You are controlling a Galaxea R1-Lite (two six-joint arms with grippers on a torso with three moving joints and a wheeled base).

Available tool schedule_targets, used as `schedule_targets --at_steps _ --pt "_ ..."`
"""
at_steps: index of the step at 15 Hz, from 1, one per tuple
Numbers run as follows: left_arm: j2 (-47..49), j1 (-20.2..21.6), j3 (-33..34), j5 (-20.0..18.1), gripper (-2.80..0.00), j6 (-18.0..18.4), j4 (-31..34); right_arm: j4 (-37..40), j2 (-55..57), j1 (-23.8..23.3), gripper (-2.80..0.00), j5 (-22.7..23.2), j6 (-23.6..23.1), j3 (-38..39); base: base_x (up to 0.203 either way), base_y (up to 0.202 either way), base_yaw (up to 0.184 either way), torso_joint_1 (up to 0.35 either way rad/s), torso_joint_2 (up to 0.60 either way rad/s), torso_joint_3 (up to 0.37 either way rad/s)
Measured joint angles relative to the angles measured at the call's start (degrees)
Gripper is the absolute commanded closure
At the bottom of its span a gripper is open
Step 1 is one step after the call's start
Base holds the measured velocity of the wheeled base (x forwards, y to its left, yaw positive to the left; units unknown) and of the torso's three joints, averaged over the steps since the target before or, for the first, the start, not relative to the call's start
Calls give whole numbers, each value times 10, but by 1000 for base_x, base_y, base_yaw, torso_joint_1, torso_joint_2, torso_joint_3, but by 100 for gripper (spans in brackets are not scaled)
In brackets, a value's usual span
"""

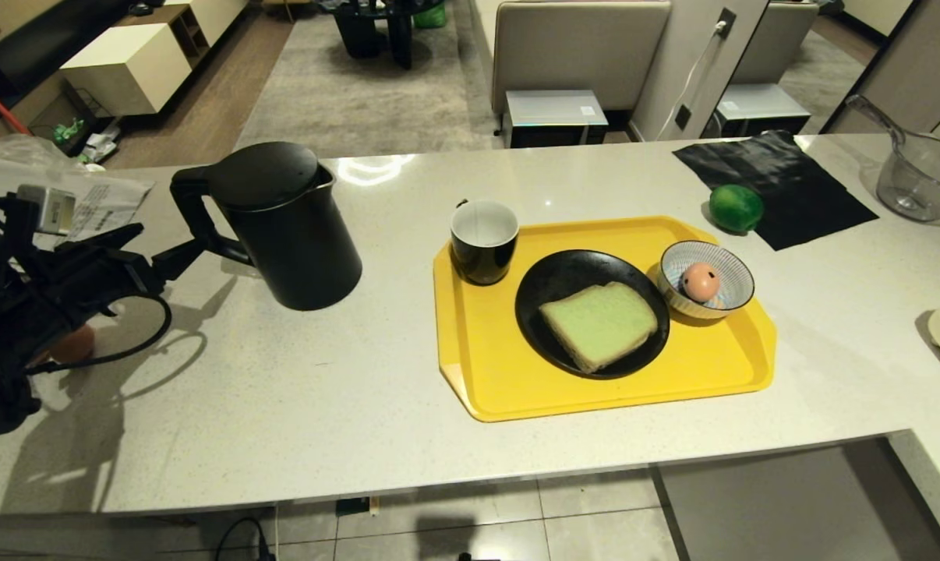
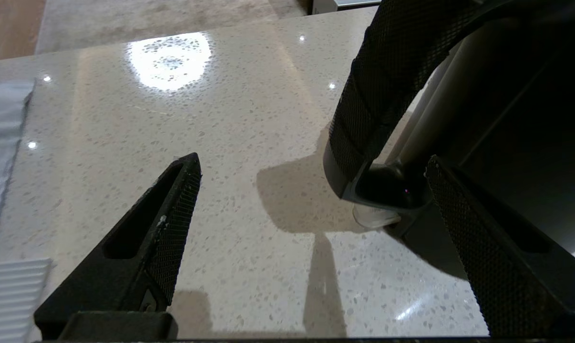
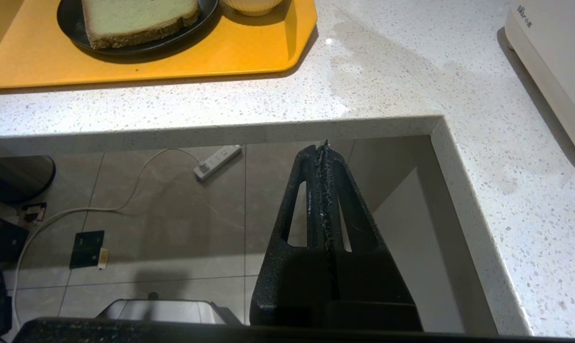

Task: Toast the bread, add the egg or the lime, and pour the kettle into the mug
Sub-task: Pick up the kettle

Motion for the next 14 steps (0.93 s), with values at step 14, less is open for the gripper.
schedule_targets --at_steps 14 --pt "55 -38 -110 3 -280 -2 4 0 0 0 0 0 0 0 0 0 0 0 0 0"
